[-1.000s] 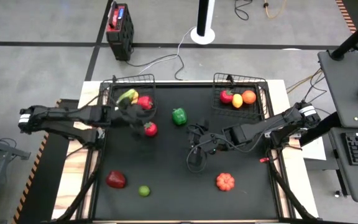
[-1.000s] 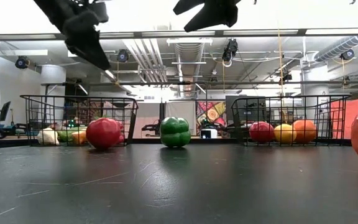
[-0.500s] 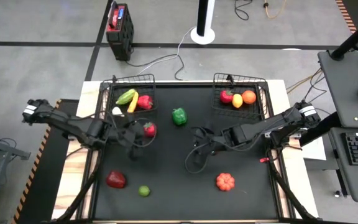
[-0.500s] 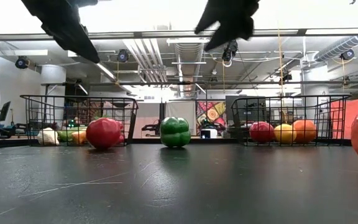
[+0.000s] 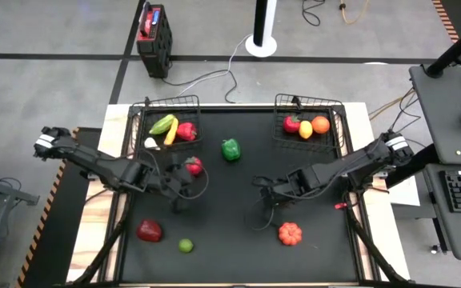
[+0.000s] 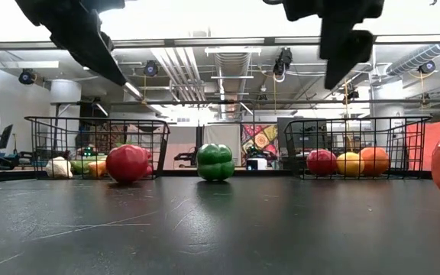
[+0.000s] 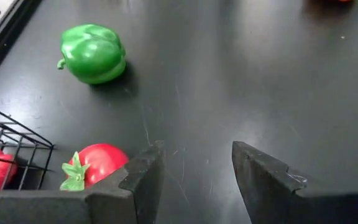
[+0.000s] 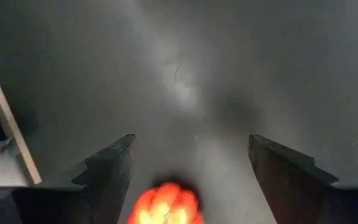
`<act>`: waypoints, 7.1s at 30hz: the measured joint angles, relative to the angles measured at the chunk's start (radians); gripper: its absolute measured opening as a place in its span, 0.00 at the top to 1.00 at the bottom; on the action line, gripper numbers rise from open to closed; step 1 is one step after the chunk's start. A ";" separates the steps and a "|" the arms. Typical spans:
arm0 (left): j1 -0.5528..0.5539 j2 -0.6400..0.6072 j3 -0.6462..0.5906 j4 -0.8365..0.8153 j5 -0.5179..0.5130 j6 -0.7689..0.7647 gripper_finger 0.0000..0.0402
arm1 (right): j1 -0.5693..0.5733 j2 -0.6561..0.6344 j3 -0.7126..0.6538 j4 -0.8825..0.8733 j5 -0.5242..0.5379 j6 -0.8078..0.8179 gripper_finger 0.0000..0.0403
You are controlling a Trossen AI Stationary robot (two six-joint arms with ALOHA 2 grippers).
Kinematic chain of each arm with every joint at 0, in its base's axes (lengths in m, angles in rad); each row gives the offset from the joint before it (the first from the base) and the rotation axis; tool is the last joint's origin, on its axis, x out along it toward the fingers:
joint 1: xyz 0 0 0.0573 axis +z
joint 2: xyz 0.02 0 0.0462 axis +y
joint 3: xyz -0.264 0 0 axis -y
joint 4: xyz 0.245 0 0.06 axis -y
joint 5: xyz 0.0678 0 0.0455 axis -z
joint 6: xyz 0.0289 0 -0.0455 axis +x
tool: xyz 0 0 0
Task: Sort produce into baskets
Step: Put the tomato into the right wire basket
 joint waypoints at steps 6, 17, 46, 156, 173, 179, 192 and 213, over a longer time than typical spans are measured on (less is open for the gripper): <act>0.000 0.053 0.000 0.013 0.000 0.000 0.57 | 0.032 0.000 0.000 -0.088 -0.117 0.100 0.24; -0.001 0.146 0.000 0.027 -0.134 -0.024 0.57 | 0.058 0.000 0.000 -0.154 -0.080 0.144 0.24; -0.014 0.206 -0.147 0.049 -0.369 0.094 0.40 | 0.057 0.000 0.000 -0.100 0.048 0.019 0.20; 0.012 -0.396 -0.240 -0.001 -0.339 0.184 1.00 | -0.320 0.595 0.303 0.900 0.311 -0.853 0.12; 0.013 -0.396 -0.288 0.039 -0.340 0.188 1.00 | -0.352 0.684 0.299 0.960 0.283 -0.759 0.11; 0.013 -0.396 -0.288 0.064 -0.338 0.196 1.00 | -0.362 0.715 0.299 0.976 0.286 -0.707 0.11; 0.013 -0.394 -0.288 0.088 -0.338 0.196 1.00 | -0.368 0.716 0.299 1.001 0.262 -0.743 0.26; -0.025 -0.391 -0.277 0.244 -0.249 0.144 1.00 | -0.338 0.394 0.299 0.566 0.221 -0.726 0.34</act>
